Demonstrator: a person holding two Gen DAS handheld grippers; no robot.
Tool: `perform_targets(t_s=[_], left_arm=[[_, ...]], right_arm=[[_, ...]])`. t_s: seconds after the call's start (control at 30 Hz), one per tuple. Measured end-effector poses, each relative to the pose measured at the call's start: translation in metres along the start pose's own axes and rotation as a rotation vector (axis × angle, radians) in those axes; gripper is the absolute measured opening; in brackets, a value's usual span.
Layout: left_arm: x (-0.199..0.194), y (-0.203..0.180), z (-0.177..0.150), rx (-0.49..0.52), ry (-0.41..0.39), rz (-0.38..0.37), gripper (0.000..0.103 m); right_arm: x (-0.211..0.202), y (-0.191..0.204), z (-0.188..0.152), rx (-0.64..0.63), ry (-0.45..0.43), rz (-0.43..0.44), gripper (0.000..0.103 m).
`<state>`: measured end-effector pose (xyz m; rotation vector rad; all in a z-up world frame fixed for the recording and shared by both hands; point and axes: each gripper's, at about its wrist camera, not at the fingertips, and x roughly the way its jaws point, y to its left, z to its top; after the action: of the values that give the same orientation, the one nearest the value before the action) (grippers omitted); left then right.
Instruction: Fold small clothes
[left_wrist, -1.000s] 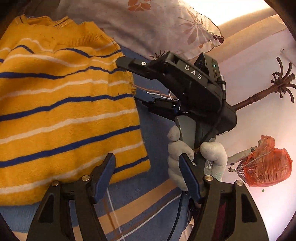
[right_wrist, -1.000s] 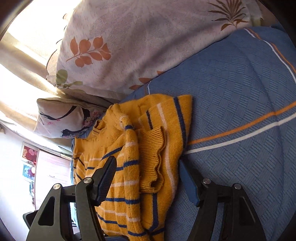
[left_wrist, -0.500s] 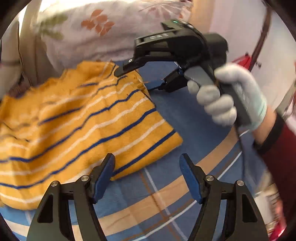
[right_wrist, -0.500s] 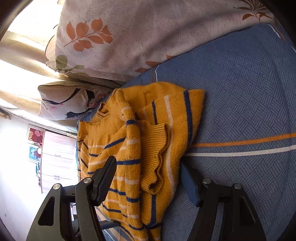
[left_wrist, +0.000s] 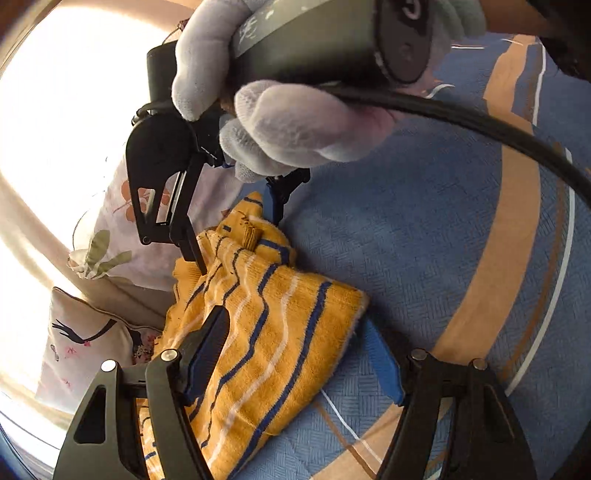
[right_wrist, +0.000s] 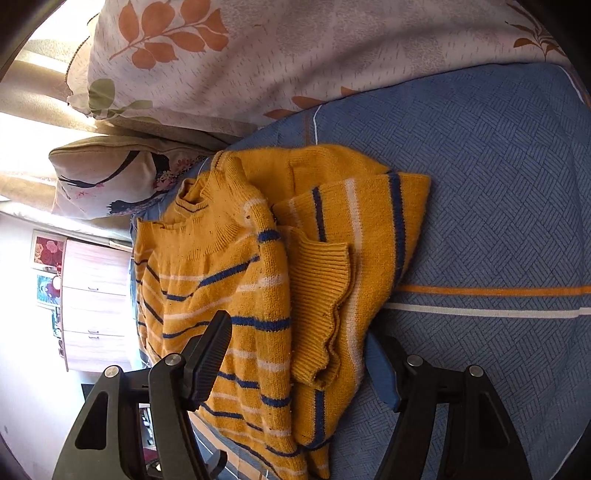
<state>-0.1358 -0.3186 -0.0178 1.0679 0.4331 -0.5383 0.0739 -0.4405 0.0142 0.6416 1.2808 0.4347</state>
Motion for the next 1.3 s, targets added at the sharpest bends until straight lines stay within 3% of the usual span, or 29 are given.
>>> perform_targets(t_s=[0.17,0.27,0.3,0.33,0.37,0.4,0.43,0.57,0.87,1.07,1.3], left_arm=[[0.008,0.004,0.010,0.019,-0.010,-0.011,0.075],[0.015,0.017,0.009,-0.027,-0.012,-0.076,0.074],[0.017,0.024,0.008,-0.054,-0.011,-0.129,0.066],[0.019,0.031,0.006,-0.084,-0.010,-0.207,0.045],[0.021,0.038,0.005,-0.115,-0.010,-0.283,0.033],[0.025,0.042,0.004,-0.135,0.001,-0.299,0.013],[0.028,0.045,0.002,-0.146,0.006,-0.281,0.011],[0.018,0.057,-0.004,-0.196,-0.043,-0.268,0.009],[-0.035,0.106,-0.034,-0.376,-0.133,-0.224,0.009],[-0.068,0.158,-0.097,-0.558,-0.137,-0.172,0.009],[-0.076,0.238,-0.189,-0.826,-0.092,-0.102,0.009]], right_arm=[[0.008,0.006,0.007,-0.012,0.032,-0.033,0.075],[0.011,0.012,0.010,-0.014,0.045,-0.066,0.075],[0.012,0.015,0.009,-0.028,0.042,-0.086,0.075],[0.013,0.020,0.008,-0.050,0.036,-0.113,0.069],[0.014,0.025,0.007,-0.071,0.028,-0.138,0.055],[0.016,0.028,0.007,-0.088,0.026,-0.150,0.046],[0.018,0.031,0.006,-0.095,0.024,-0.157,0.034],[0.011,0.044,0.004,-0.137,-0.018,-0.187,0.025],[-0.012,0.116,-0.008,-0.223,-0.112,-0.138,0.023],[0.020,0.197,-0.010,-0.300,-0.118,-0.098,0.023],[0.082,0.280,0.003,-0.276,-0.125,-0.017,0.023]])
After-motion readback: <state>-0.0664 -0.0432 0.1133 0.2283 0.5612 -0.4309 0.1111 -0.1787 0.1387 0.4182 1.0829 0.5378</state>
